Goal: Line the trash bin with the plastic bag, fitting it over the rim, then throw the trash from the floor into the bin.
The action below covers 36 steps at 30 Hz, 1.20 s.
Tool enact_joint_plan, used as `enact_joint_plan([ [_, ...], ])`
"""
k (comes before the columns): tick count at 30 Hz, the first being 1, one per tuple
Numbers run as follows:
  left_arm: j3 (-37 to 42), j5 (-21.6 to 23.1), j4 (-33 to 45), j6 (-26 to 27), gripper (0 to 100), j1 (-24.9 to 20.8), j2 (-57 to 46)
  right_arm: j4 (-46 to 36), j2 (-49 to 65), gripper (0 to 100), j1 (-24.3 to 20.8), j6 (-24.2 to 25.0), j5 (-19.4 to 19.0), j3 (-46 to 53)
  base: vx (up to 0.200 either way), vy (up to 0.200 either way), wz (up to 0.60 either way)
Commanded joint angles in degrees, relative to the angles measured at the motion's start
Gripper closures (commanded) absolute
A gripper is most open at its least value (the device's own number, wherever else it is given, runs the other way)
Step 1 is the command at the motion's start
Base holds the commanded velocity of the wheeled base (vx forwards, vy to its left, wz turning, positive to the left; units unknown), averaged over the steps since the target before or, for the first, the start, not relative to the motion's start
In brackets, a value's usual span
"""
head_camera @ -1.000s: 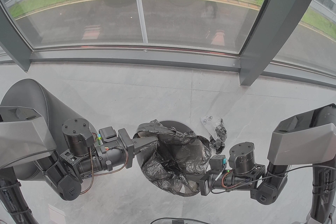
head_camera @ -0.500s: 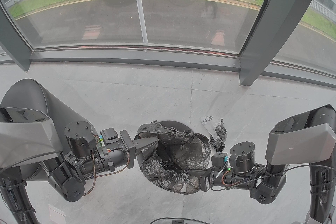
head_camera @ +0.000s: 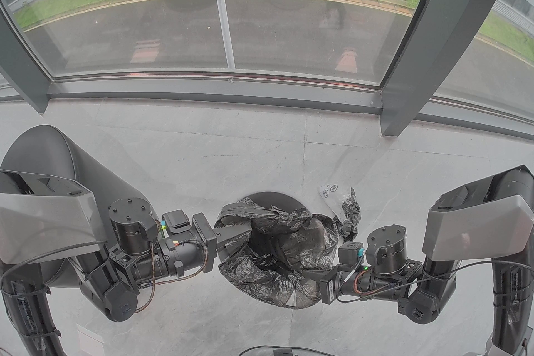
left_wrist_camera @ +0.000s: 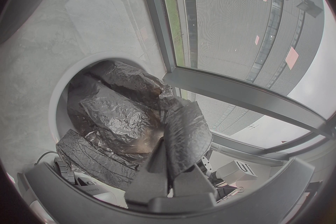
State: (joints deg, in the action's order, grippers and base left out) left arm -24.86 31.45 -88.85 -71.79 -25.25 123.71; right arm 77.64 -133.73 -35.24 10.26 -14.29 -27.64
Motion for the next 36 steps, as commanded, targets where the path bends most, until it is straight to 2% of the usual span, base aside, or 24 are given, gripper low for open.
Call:
enact_joint_plan([
  [1,0.0,0.0,0.0,0.0,100,0.1,0.2,0.1,0.0,100,0.2,-0.2,0.0,0.0,0.000,0.000,0.00],
  [2,0.0,0.0,0.0,0.0,100,0.1,0.3,0.1,0.0,0,0.2,-0.2,0.0,0.1,0.000,0.000,0.00],
  [8,0.0,0.0,0.0,0.0,100,0.5,0.0,1.1,0.4,0,0.3,0.0,0.0,0.5,0.000,0.000,0.00],
  [16,0.0,0.0,0.0,0.0,100,0.9,-0.2,7.7,1.6,0,0.3,-0.8,2.0,3.7,0.000,0.000,0.00],
  [22,0.0,0.0,0.0,0.0,100,0.9,-0.3,7.4,5.1,0,1.4,-8.0,2.3,6.2,0.000,0.000,0.00],
  [25,0.0,0.0,0.0,0.0,100,0.9,-0.3,7.4,5.1,0,2.1,-9.6,3.3,6.3,0.000,0.000,0.00],
  [31,0.0,0.0,0.0,0.0,100,0.8,-0.2,7.4,4.5,0,2.8,-12.4,6.6,5.8,0.000,0.000,0.00],
  [36,0.0,0.0,0.0,0.0,100,0.8,-0.1,7.8,1.3,0,3.6,-13.7,13.6,2.5,0.000,0.000,0.00],
])
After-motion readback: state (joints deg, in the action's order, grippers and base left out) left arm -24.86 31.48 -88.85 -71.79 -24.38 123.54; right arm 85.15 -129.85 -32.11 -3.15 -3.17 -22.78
